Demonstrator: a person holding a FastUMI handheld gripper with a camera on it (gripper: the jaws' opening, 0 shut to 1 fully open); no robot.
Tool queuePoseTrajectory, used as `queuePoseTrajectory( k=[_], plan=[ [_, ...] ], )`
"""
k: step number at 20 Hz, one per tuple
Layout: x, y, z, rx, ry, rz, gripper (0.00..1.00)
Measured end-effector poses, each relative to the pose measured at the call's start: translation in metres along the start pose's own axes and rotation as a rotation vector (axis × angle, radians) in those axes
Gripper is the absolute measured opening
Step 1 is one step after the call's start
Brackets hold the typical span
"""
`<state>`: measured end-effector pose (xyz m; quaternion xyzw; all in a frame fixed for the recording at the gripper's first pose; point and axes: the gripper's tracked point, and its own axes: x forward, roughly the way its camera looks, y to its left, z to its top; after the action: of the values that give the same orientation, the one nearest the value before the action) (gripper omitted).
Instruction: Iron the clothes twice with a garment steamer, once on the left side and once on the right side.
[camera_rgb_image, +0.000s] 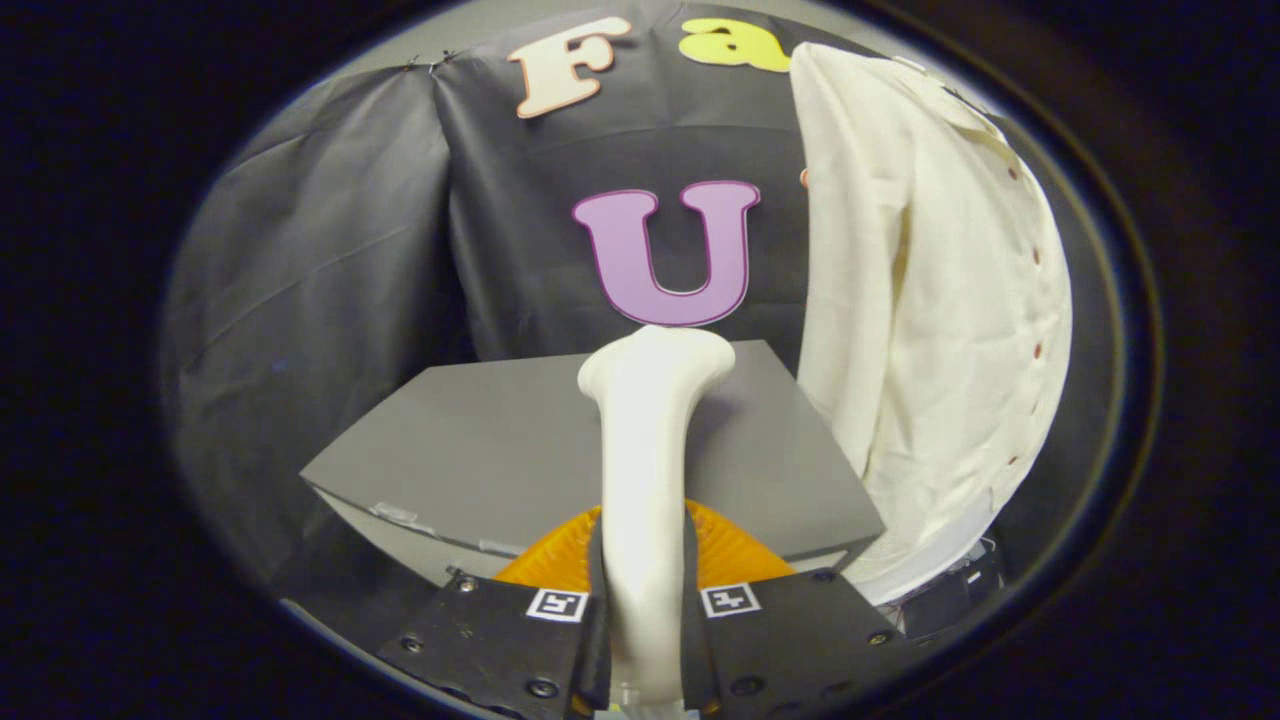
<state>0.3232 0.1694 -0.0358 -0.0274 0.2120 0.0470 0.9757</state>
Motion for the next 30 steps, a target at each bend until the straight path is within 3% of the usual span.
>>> queuePoseTrajectory(
  k=[7,15,19,23,30],
  plan=[
    [-0.111,-0.048,0.014,0.010,-0.120,-0.015,0.27],
    [-0.179,-0.108,0.044,-0.036,-0.237,-0.004,0.27],
    [-0.173,-0.145,0.074,-0.043,-0.289,0.003,0.27],
    [-0.144,-0.189,0.104,-0.060,-0.333,-0.043,0.27],
    [-0.100,-0.225,0.148,-0.016,-0.393,-0.058,0.27]
  ],
)
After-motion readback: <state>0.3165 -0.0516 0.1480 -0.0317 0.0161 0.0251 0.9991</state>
